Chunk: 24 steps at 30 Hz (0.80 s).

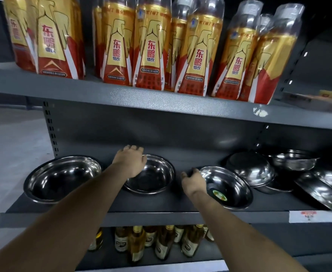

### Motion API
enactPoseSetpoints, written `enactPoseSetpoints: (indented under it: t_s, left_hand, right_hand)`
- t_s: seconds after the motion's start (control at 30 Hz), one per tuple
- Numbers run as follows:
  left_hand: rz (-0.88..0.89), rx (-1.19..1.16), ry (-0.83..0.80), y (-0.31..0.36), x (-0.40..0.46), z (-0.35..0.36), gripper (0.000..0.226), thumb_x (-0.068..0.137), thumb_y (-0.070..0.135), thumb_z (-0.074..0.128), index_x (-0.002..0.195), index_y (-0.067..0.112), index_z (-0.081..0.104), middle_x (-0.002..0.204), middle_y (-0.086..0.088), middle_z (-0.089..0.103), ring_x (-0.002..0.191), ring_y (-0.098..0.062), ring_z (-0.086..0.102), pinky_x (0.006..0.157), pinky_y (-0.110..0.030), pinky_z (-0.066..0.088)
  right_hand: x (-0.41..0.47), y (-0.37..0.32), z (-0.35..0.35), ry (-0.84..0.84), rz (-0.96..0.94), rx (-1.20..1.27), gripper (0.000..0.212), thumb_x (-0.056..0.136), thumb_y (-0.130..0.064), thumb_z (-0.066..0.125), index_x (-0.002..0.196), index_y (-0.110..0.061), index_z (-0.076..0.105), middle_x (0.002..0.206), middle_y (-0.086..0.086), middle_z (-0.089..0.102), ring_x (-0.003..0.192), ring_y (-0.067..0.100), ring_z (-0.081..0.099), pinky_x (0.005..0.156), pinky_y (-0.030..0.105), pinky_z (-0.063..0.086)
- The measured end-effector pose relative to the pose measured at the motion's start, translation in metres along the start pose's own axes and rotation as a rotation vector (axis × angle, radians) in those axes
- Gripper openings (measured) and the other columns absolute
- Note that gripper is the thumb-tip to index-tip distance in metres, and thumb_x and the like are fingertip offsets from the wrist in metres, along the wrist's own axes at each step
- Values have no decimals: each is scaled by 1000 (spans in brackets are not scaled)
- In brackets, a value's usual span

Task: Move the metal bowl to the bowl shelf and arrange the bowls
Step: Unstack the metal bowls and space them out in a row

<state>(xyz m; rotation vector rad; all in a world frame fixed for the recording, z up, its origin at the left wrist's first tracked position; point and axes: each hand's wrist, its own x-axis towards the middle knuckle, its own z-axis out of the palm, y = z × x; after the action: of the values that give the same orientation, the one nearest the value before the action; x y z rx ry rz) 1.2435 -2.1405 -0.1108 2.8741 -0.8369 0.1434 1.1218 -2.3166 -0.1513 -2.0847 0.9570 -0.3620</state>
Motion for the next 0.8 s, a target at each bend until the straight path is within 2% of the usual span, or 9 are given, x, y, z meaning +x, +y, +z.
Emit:
enactPoseSetpoints:
  t_s: [0.07, 0.2, 0.37, 0.53, 0.67, 0.8]
  left_hand:
    - [44, -4, -19, 15, 5, 4, 51, 102, 39, 31, 143, 14, 45, 144, -9, 49, 134, -28, 42, 109, -40, 36]
    - [143, 2, -43, 51, 12, 13, 51, 102, 41, 31, 142, 15, 47, 144, -8, 49, 134, -27, 42, 110, -40, 35]
    - [240, 44, -70, 95, 14, 23, 52, 101, 44, 32, 142, 16, 47, 145, -8, 49, 135, -27, 41, 111, -41, 33]
    - [270, 62, -95, 135, 14, 30, 52, 101, 46, 31, 143, 17, 45, 146, -9, 48, 136, -29, 42, 112, -41, 32]
    - [280, 48, -105, 169, 9, 37, 53, 102, 46, 30, 144, 18, 46, 146, -9, 48, 135, -29, 44, 112, -40, 32]
    - [264, 52, -122, 198, -3, 48, 49, 102, 45, 30, 137, 18, 50, 140, -8, 52, 127, -31, 50, 106, -44, 40]
  right_hand:
    - [0, 6, -12, 43, 28, 22, 41, 98, -27, 55, 132, -3, 52, 130, 19, 63, 125, 36, 55, 100, 30, 39]
    - [2, 24, -40, 107, 121, 3, 54, 99, -31, 51, 144, -2, 41, 135, 23, 59, 128, 39, 52, 104, 34, 39]
    - [4, 54, -79, 175, 199, 45, 56, 96, -26, 55, 145, -2, 41, 133, 20, 61, 125, 37, 56, 103, 33, 41]
    - [7, 89, -115, 248, 230, 83, 44, 98, -25, 50, 136, -4, 48, 127, 20, 64, 119, 37, 58, 98, 34, 44]
    - [17, 121, -141, 251, 254, 88, 43, 97, -26, 52, 133, -4, 51, 125, 20, 65, 118, 37, 58, 97, 34, 44]
    - [29, 148, -154, 125, 287, 69, 58, 96, -37, 55, 145, -9, 41, 134, 18, 60, 124, 35, 56, 102, 36, 44]
